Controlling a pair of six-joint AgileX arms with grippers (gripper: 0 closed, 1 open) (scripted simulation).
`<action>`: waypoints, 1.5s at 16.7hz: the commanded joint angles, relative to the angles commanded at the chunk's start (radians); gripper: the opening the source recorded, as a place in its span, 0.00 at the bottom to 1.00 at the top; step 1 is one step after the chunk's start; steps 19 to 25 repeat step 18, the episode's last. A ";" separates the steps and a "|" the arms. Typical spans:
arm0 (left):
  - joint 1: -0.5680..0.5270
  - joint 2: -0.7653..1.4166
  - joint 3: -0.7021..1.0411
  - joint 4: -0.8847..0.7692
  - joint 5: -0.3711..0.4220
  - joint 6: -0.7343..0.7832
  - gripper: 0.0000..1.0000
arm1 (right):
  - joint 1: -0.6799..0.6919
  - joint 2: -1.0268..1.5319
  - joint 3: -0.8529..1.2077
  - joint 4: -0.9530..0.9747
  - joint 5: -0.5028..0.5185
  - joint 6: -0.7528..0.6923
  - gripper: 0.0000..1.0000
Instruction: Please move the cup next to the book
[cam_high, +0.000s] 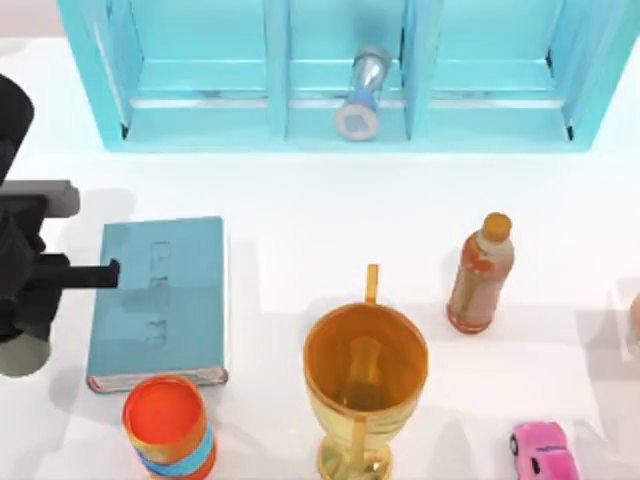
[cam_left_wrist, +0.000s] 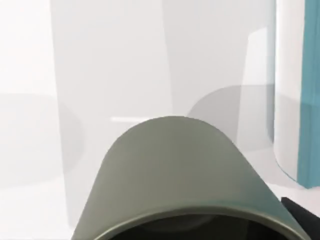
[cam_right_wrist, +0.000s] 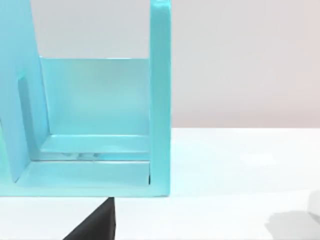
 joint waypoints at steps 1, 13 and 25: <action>0.000 0.000 0.000 0.000 0.000 0.000 0.15 | 0.000 0.000 0.000 0.000 0.000 0.000 1.00; 0.000 0.000 0.000 0.000 0.000 0.000 1.00 | 0.000 0.000 0.000 0.000 0.000 0.000 1.00; 0.000 0.000 0.000 0.000 0.000 0.000 1.00 | 0.000 0.000 0.000 0.000 0.000 0.000 1.00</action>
